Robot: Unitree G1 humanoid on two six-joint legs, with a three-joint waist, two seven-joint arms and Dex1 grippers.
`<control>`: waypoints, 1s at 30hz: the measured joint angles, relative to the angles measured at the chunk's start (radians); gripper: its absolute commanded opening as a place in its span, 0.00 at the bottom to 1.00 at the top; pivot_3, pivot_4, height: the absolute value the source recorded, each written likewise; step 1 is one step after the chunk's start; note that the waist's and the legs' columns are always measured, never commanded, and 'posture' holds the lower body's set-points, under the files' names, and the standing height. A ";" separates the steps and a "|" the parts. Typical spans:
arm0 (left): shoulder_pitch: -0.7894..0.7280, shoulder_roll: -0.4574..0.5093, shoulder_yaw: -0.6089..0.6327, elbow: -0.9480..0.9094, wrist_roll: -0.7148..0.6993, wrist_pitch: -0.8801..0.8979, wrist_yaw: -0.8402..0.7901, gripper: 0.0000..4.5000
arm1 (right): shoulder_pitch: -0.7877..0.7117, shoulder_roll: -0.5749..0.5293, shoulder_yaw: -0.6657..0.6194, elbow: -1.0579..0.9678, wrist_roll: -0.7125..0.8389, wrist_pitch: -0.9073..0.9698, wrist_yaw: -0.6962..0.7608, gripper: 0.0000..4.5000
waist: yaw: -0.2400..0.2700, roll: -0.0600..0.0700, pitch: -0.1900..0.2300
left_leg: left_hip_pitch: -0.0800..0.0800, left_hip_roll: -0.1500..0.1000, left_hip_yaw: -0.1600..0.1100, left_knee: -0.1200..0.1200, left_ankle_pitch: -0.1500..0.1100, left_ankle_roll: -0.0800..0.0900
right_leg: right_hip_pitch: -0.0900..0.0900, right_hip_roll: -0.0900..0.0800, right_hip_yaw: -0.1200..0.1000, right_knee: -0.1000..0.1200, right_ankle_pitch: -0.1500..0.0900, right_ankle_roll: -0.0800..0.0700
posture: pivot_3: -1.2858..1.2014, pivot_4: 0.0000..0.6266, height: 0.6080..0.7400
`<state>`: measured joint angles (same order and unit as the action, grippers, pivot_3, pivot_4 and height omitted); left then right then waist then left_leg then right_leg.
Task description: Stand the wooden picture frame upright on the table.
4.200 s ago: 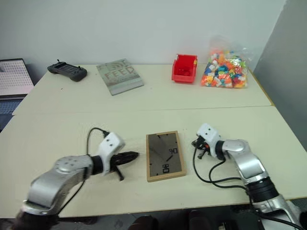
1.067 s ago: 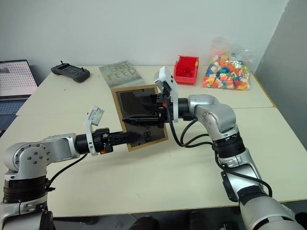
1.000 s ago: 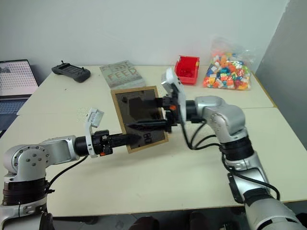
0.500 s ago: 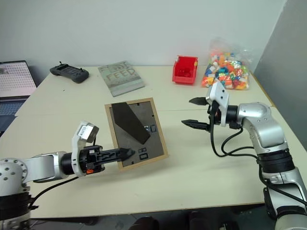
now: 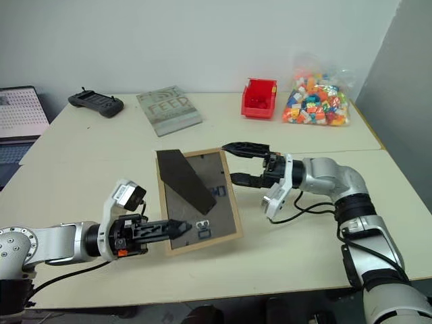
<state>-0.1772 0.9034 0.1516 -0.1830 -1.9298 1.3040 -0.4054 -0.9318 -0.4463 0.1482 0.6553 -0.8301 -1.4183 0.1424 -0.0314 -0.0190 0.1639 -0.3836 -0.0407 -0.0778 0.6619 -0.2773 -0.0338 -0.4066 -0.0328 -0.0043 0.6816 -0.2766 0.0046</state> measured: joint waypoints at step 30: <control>0.097 0.058 0.196 -0.073 -0.008 -0.235 0.170 1.00 | -0.109 -0.079 0.384 0.240 0.493 0.144 0.204 0.30 | -0.011 -0.003 0.002 | 0.002 0.004 0.004 0.000 0.000 0.001 | 0.002 0.004 0.005 -0.001 0.000 -0.001 | 0.52 0.24 1.00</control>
<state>-0.0806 0.9611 0.3475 -0.2565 -1.9378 1.0688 -0.2357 -1.0404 -0.5257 0.5318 0.8958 -0.3370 -1.2741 0.3465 -0.0425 -0.0224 0.1656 -0.3817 -0.0366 -0.0740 0.6620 -0.2778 -0.0327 -0.4046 -0.0293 0.0006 0.6807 -0.2767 0.0037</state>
